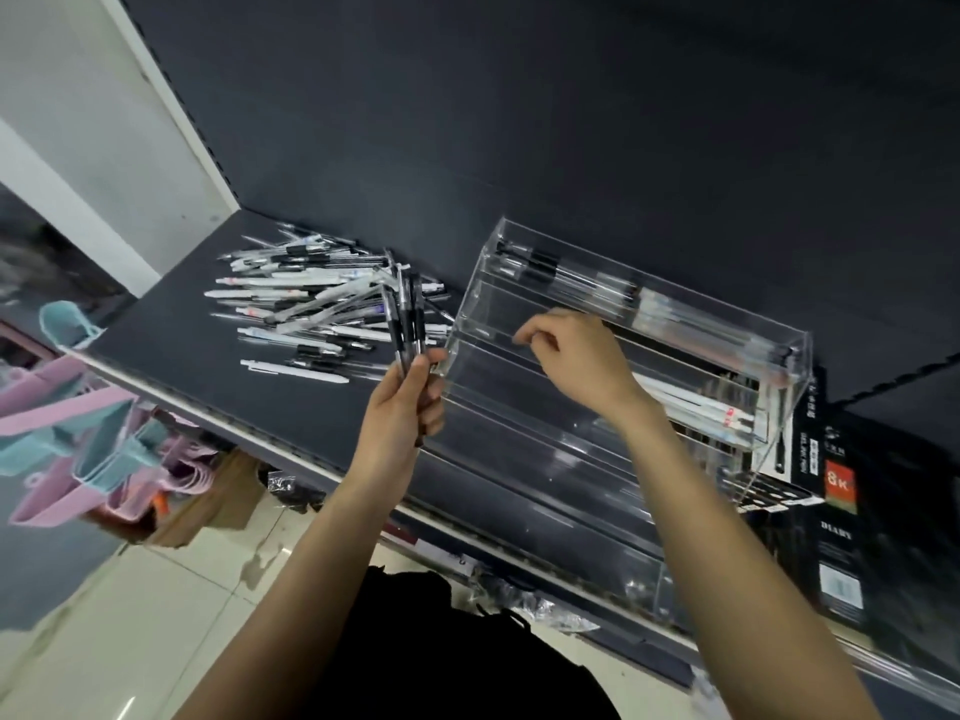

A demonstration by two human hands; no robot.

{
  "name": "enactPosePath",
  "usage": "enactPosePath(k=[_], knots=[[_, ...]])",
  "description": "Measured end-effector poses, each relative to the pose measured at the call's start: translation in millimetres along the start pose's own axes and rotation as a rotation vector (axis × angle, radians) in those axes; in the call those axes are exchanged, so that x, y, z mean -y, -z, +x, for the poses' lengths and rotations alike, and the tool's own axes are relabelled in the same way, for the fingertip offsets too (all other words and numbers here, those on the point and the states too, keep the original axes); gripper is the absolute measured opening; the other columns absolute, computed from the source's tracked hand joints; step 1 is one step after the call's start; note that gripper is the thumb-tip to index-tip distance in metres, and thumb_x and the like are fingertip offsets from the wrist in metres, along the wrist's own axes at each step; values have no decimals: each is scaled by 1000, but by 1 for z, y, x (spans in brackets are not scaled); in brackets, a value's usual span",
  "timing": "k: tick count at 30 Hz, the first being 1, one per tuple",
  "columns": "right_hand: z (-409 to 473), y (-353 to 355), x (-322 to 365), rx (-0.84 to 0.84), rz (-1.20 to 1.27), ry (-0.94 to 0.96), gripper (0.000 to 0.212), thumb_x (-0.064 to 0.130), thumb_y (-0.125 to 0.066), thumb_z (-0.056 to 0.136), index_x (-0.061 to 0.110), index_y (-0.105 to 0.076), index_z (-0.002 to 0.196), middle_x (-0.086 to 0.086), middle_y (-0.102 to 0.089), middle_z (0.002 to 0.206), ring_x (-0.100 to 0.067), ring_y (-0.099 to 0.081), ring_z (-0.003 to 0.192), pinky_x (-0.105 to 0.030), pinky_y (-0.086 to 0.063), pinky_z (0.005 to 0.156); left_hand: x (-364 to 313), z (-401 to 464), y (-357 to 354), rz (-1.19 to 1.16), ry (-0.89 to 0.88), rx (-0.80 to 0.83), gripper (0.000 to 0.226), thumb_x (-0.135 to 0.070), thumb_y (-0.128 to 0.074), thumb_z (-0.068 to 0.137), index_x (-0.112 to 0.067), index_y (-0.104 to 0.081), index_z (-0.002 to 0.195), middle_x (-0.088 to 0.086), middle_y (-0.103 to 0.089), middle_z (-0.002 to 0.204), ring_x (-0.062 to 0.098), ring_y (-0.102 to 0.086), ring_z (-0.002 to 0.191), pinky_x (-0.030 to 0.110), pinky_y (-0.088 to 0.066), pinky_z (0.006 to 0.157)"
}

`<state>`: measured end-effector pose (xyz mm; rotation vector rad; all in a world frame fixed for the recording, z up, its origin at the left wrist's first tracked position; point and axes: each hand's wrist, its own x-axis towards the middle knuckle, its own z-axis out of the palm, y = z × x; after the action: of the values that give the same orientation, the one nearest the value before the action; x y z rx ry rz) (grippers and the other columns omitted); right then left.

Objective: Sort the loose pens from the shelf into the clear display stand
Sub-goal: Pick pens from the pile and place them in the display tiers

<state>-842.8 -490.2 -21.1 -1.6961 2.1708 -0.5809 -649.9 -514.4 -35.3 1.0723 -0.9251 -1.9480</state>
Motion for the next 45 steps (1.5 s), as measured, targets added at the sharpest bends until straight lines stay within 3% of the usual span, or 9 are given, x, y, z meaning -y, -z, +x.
enactPosePath(k=[7,11,15,18,21,24,26,37,45], knots=[[-18,-1,20,-198,342,-65,20,19,-53,94,22,-69,106,8,-68,104,-7,-62,93,-19,-48,81,-2,2,-13,15,10,78,26,-24,-39,102,-14,-62,104,-2,-62,79,9,-57,65,22,-51,64],[-25,-1,46,-96,554,-103,20,28,-59,91,19,-66,107,11,-66,99,1,-61,89,-4,-43,76,0,-2,-22,93,-4,142,26,-24,-42,100,-14,-65,106,-1,-70,86,12,-63,73,26,-54,72],[-22,-2,55,-89,761,-205,6,23,-59,91,18,-61,94,10,-64,85,-1,-61,76,-14,-48,68,0,-4,-28,147,-25,193,29,-25,-44,99,-9,-64,113,7,-71,95,16,-68,83,26,-55,75],[-20,15,50,-254,1064,-229,8,15,-53,94,19,-59,92,4,-67,85,-9,-67,78,-23,-54,73,-3,-2,-26,188,-79,167,29,-26,-43,99,-14,-62,118,6,-70,107,17,-69,93,27,-56,77],[-17,34,28,-402,528,-69,11,19,-59,92,24,-66,98,9,-67,88,-10,-65,80,-26,-53,76,-6,3,-15,205,-85,70,26,-27,-39,101,-20,-63,112,-6,-65,81,9,-60,67,16,-49,58],[-11,30,10,-248,-188,48,23,24,-59,92,22,-68,113,3,-68,106,-18,-65,90,-35,-53,76,-9,9,-1,169,-26,27,26,-26,-39,102,-17,-62,107,-10,-37,57,4,-28,49,13,-27,41],[-5,21,7,-135,-340,81,25,25,-57,93,24,-65,116,3,-68,110,-21,-65,97,-36,-53,76,-11,12,3,136,13,36,26,-25,-40,101,-15,-63,108,-11,-31,54,3,-23,44,13,-22,38],[11,10,4,58,-279,96,28,25,-43,99,26,-63,119,8,-64,120,-13,-58,111,-32,-45,89,-11,12,1,98,6,83,27,-25,-36,103,-16,-61,108,-6,-48,63,6,-38,50,17,-32,46],[-15,9,28,-156,-137,-2,27,32,-44,99,25,-62,117,6,-68,110,-14,-63,98,-29,-49,78,-10,5,-17,170,-61,131,27,-27,-36,102,-17,-60,111,-1,-72,95,13,-65,80,24,-52,73]])
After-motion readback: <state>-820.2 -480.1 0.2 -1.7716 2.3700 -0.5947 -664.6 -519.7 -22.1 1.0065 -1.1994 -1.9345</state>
